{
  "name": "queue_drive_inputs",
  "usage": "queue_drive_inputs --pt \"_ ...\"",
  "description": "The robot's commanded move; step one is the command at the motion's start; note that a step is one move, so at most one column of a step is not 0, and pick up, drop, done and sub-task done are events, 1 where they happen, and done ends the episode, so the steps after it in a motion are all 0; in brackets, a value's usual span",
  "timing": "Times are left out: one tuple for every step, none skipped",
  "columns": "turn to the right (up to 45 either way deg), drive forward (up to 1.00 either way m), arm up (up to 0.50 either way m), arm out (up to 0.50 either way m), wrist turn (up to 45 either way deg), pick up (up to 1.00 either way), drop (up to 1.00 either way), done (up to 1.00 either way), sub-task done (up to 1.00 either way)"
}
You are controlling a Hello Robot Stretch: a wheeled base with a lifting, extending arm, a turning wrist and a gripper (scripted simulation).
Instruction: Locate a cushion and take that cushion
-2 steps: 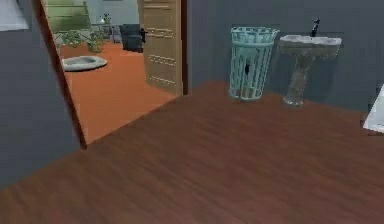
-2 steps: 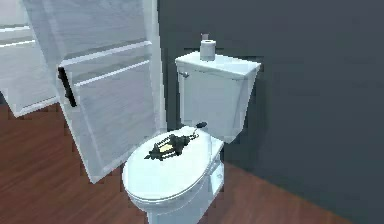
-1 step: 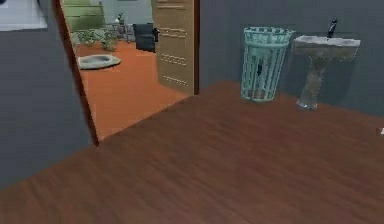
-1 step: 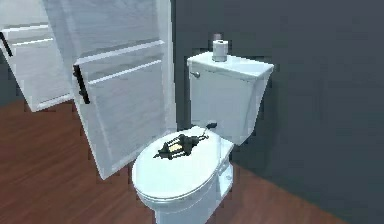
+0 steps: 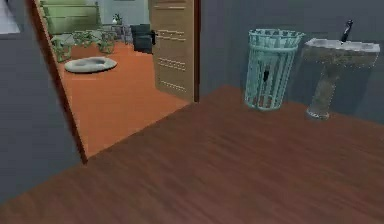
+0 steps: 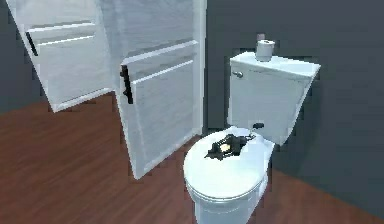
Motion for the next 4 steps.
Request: queue_drive_inputs --pt "45.0 0.00 0.00 0.00 0.0 0.00 0.00 0.00 0.00" --pt "0.0 1.00 0.00 0.00 0.0 0.00 0.00 0.00 0.00" --pt "0.0 0.15 0.00 0.00 0.0 0.00 0.00 0.00 0.00" --pt "9.0 0.00 0.00 0.00 0.0 0.00 0.00 0.00 0.00"
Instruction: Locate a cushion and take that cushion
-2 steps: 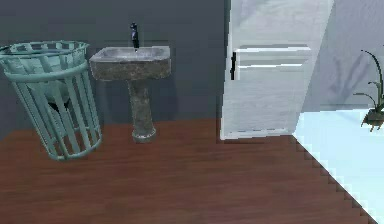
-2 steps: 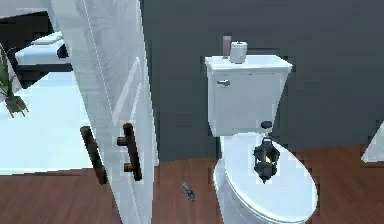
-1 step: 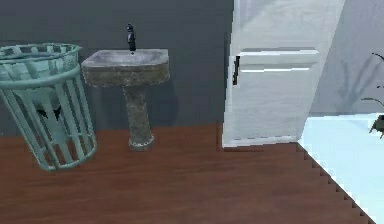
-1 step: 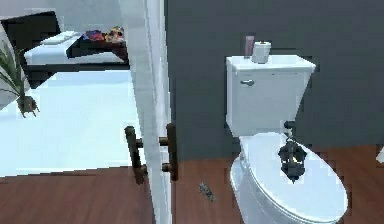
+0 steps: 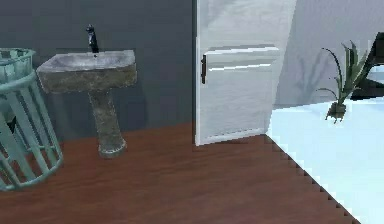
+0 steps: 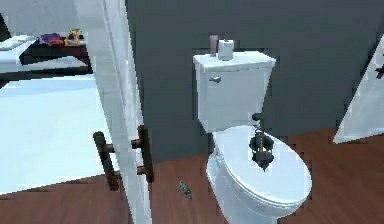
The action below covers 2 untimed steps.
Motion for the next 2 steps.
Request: queue_drive_inputs --pt "0.0 0.55 0.00 0.00 0.0 0.00 0.00 0.00 0.00" --pt "6.0 0.00 0.00 0.00 0.0 0.00 0.00 0.00 0.00"
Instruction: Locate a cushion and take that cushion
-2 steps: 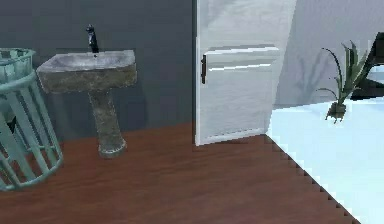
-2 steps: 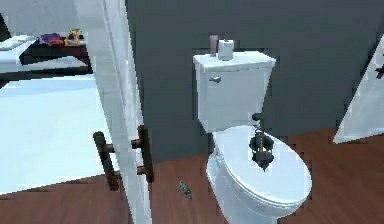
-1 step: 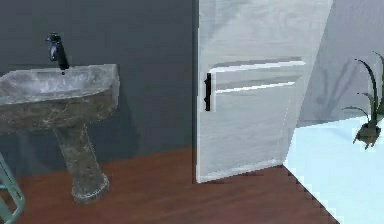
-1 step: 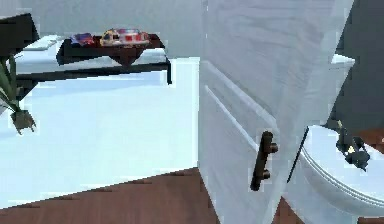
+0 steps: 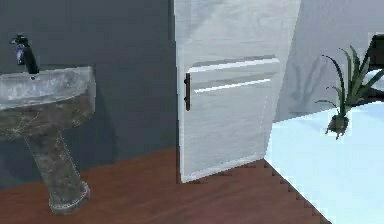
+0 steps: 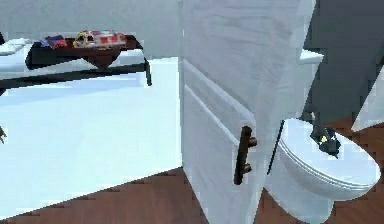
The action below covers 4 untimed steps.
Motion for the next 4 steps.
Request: queue_drive_inputs --pt "0.0 0.45 0.00 0.00 0.0 0.00 0.00 0.00 0.00" --pt "45.0 0.00 0.00 0.00 0.0 0.00 0.00 0.00 0.00" --pt "21.0 0.00 0.00 0.00 0.0 0.00 0.00 0.00 0.00" --pt "0.0 1.00 0.00 0.00 0.0 0.00 0.00 0.00 0.00"
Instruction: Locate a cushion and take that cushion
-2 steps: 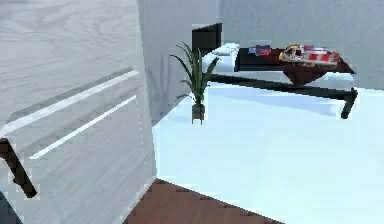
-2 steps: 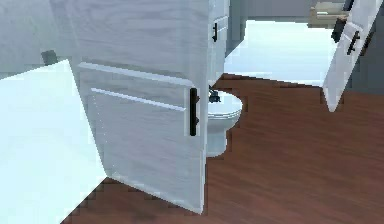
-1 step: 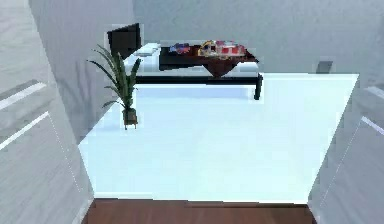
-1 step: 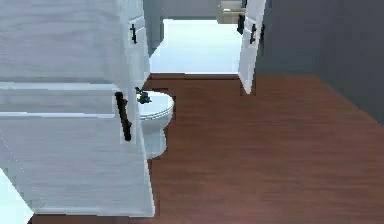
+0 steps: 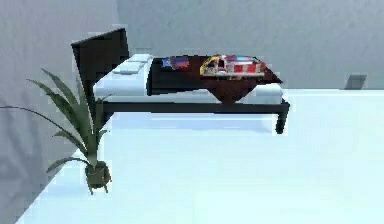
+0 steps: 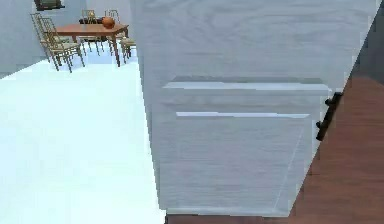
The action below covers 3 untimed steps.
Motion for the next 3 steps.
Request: queue_drive_inputs --pt "0.0 1.00 0.00 0.00 0.0 0.00 0.00 0.00 0.00" --pt "12.0 0.00 0.00 0.00 0.0 0.00 0.00 0.00 0.00" --pt "0.0 0.25 0.00 0.00 0.0 0.00 0.00 0.00 0.00"
